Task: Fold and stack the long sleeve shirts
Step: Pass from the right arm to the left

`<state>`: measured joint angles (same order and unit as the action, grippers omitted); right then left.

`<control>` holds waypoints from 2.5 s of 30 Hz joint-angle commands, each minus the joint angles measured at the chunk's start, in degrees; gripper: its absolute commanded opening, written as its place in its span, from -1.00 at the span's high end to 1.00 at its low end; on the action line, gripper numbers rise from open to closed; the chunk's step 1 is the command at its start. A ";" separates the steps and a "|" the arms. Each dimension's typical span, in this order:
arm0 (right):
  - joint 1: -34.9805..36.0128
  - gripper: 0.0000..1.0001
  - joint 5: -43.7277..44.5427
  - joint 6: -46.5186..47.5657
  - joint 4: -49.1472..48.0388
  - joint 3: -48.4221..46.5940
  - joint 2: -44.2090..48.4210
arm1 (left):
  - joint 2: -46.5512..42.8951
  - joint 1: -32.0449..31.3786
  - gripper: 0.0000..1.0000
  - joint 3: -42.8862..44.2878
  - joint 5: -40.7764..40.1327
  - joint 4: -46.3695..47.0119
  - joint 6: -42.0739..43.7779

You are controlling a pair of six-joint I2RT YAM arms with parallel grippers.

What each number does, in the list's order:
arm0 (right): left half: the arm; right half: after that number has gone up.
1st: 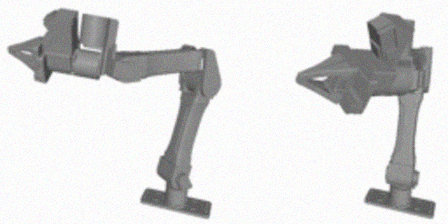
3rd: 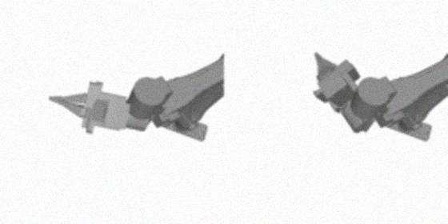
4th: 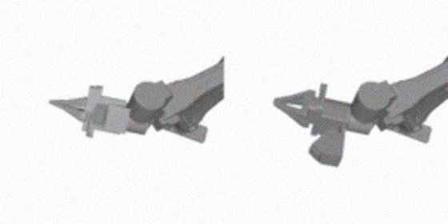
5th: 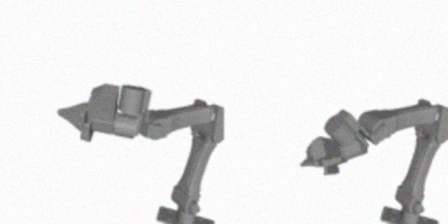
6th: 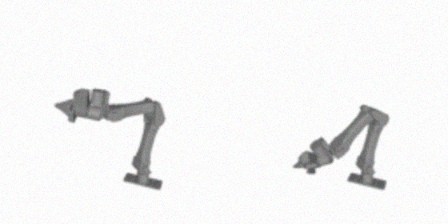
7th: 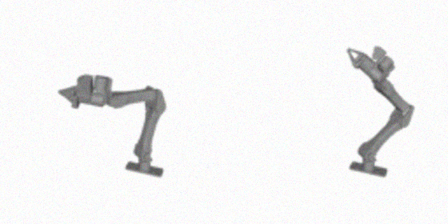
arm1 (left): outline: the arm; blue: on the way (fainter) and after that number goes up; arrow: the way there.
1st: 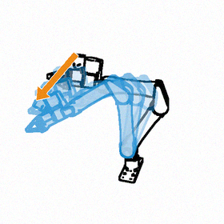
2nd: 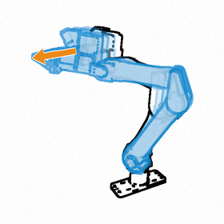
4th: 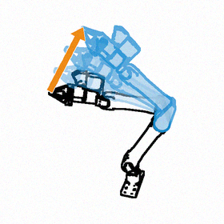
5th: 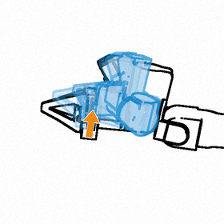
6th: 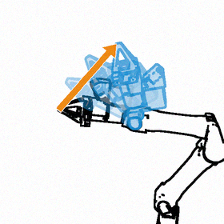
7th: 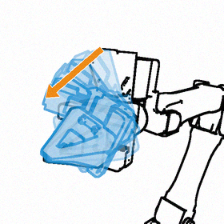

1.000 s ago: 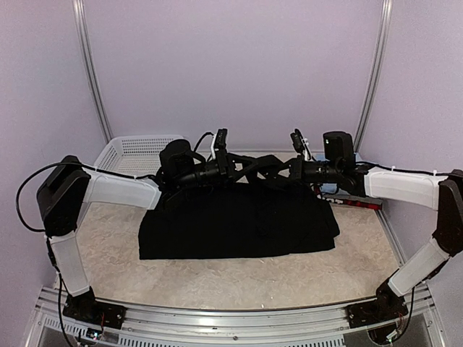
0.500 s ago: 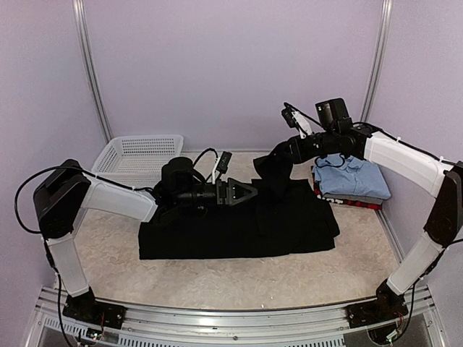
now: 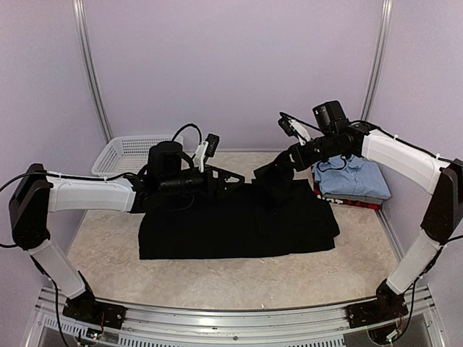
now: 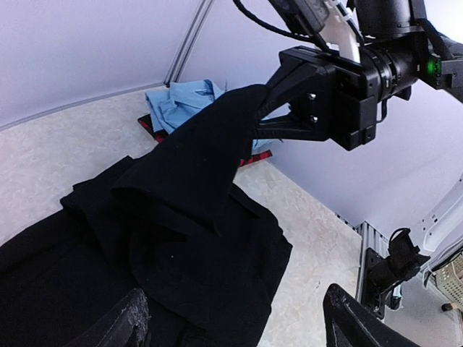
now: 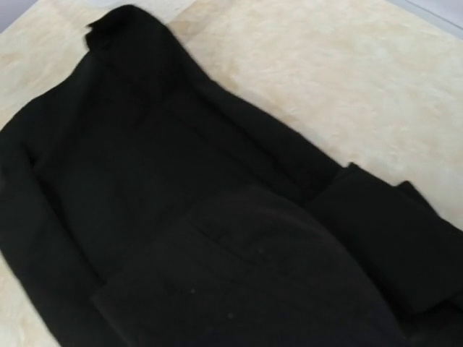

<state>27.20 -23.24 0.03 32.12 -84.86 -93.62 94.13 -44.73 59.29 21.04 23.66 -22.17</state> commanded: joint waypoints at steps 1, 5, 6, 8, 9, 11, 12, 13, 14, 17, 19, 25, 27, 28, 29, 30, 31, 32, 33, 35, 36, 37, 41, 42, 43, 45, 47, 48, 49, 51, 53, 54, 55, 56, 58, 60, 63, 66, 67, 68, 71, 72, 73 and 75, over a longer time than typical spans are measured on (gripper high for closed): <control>-0.44 1.00 -6.51 4.10 2.65 -1.20 1.46 | -0.15 1.38 -0.57 2.18 -1.83 -3.01 4.97; -0.41 1.00 -14.31 8.79 5.79 -1.58 1.19 | 0.65 1.58 -0.57 3.02 0.70 -2.77 8.90; -0.40 1.00 -15.88 9.98 6.92 -1.81 0.98 | 0.65 1.62 -0.57 2.96 1.81 -2.68 10.42; -0.39 1.00 -19.67 12.75 8.69 -1.94 0.78 | 0.45 1.64 -0.57 2.75 3.70 -2.57 13.97; -0.39 1.00 -21.57 13.87 9.45 -1.78 0.81 | 0.38 1.66 -0.57 2.61 4.64 -2.63 15.96; -0.40 1.00 -24.94 16.37 11.05 -1.36 0.80 | 0.22 1.46 -0.57 2.46 6.98 -3.55 20.83; -0.42 1.00 -26.57 17.60 11.98 -1.17 0.73 | -0.01 1.22 -0.57 2.19 7.99 -3.95 24.08; -0.36 1.00 -27.76 18.74 12.99 -0.84 0.60 | -0.20 0.92 -0.57 1.77 8.96 -4.17 27.20; -0.31 1.00 -28.68 19.61 13.58 -0.49 0.60 | -0.53 0.80 -0.57 1.31 10.01 -4.29 30.08; 0.08 1.00 -30.42 21.01 13.94 1.28 0.72 | -0.34 0.90 -0.57 1.98 13.38 -5.60 35.84; 0.53 0.98 -30.85 21.57 14.04 2.36 0.76 | 1.06 0.96 -0.58 4.42 15.52 -8.62 39.65; 1.30 0.99 -34.88 22.03 11.79 6.42 1.15 | 6.88 1.12 -0.57 12.15 21.28 -12.75 46.16; 1.64 1.00 -36.24 22.11 10.85 7.44 1.20 | 9.07 1.06 -0.55 13.95 23.30 -12.09 47.02; 1.77 1.00 -36.80 21.99 10.06 7.90 1.24 | 10.19 1.05 -0.54 14.84 23.93 -11.90 47.40; 1.92 1.00 -37.41 21.94 9.47 8.29 1.24 | 11.64 0.98 -0.51 15.82 24.48 -11.69 47.66; 2.00 1.00 -38.06 21.83 8.98 8.69 1.24 | 12.51 0.96 -0.50 16.88 25.00 -11.85 47.98; 2.10 0.99 -38.58 21.65 8.34 9.08 1.25 | 13.62 0.88 -0.48 17.81 25.66 -11.91 48.30; 2.24 0.99 -39.00 21.52 7.85 9.51 1.20 | 14.35 0.80 -0.47 18.87 26.25 -11.82 48.36; 2.44 0.99 -39.46 21.55 7.67 9.89 1.09 | 15.62 0.68 -0.46 19.84 26.85 -11.84 48.44; 2.71 0.99 -40.03 21.51 7.30 10.42 0.79 | 17.33 0.34 -0.44 22.25 27.84 -12.40 48.95; 2.81 0.99 -40.41 21.60 7.08 10.72 0.73 | 18.11 0.16 -0.43 23.33 28.41 -12.84 49.33; 2.90 0.98 -40.73 21.39 6.59 11.03 0.64 | 19.38 -0.02 -0.41 24.49 29.06 -13.47 49.77; 3.29 0.97 -41.05 20.98 5.69 11.96 0.39 | 22.54 -1.24 -0.40 27.35 30.24 -14.61 51.82; 3.36 0.97 -41.36 20.97 5.56 12.10 0.37 | 23.15 -1.50 -0.40 27.61 30.47 -14.42 52.07; 3.38 0.97 -41.76 21.02 5.32 12.23 0.37 | 23.76 -1.65 -0.40 28.01 30.87 -14.28 52.25; 3.42 0.96 -42.25 20.90 5.00 12.46 0.45 | 24.53 -1.89 -0.39 28.40 31.68 -14.18 52.42; 3.43 0.95 -42.75 20.78 4.57 12.66 0.54 | 24.77 -1.89 -0.38 27.93 32.89 -13.41 52.49; 3.37 0.96 -42.99 20.76 4.49 12.70 0.55 | 24.70 -1.93 -0.38 27.24 33.55 -12.36 52.35; 3.44 0.98 -42.83 20.72 4.42 12.79 0.53 | 24.43 -2.00 -0.38 26.30 34.11 -11.31 52.29; 3.39 0.99 -41.84 20.51 4.64 12.82 0.47 | 23.45 -1.96 -0.39 24.39 34.39 -9.93 52.80; 3.42 0.99 -40.13 20.41 5.40 12.77 0.17 | 22.62 -1.61 -0.40 23.08 34.15 -9.76 53.19; 3.36 0.99 -38.94 19.94 5.56 12.72 0.13 | 22.16 -1.28 -0.40 22.83 34.16 -10.27 53.39; 3.35 1.00 -37.58 19.29 5.77 12.59 -0.03 | 21.85 -0.91 -0.40 22.58 33.94 -10.59 53.53; 3.39 1.00 -36.17 18.66 5.86 12.52 -0.19 | 21.39 -0.44 -0.40 22.17 33.57 -10.72 53.52; 3.31 1.00 -33.47 17.27 5.74 12.37 -0.48 | 20.08 0.48 -0.40 20.81 32.83 -10.62 53.80; 3.26 0.99 -31.12 15.87 5.49 12.14 -0.80 | 18.81 1.48 -0.39 19.26 32.64 -10.32 54.04; 2.85 0.95 -25.83 11.46 3.87 10.86 -1.41 | 16.85 2.44 -0.37 17.12 29.85 -9.69 53.42; 1.94 0.94 -20.06 6.82 2.49 7.91 -3.21 | 14.92 3.90 -0.33 13.06 25.35 -2.65 48.26; 1.59 0.94 -17.95 4.82 1.87 6.66 -4.10 | 14.06 4.44 -0.32 11.53 24.00 0.30 46.06; 1.42 0.93 -15.38 2.87 1.38 5.31 -5.21 | 13.54 4.81 -0.31 9.96 22.57 2.89 43.88; 1.30 0.84 -6.60 -2.77 1.68 0.54 -9.12 | 11.84 5.51 -0.32 6.53 18.01 8.12 39.50; 1.36 0.79 -2.91 -4.31 2.05 -0.80 -10.24 | 11.58 5.59 -0.32 6.05 15.92 8.45 38.74; 1.26 0.75 -0.11 -5.42 2.17 -1.77 -11.26 | 11.38 5.63 -0.32 5.88 14.28 8.34 38.00; 1.23 0.65 4.06 -7.16 1.41 -2.46 -12.22 | 11.30 5.62 -0.33 5.76 11.74 7.77 36.21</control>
<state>28.93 -32.69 0.14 34.87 -84.62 -103.55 107.35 -39.29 65.87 40.77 26.68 20.05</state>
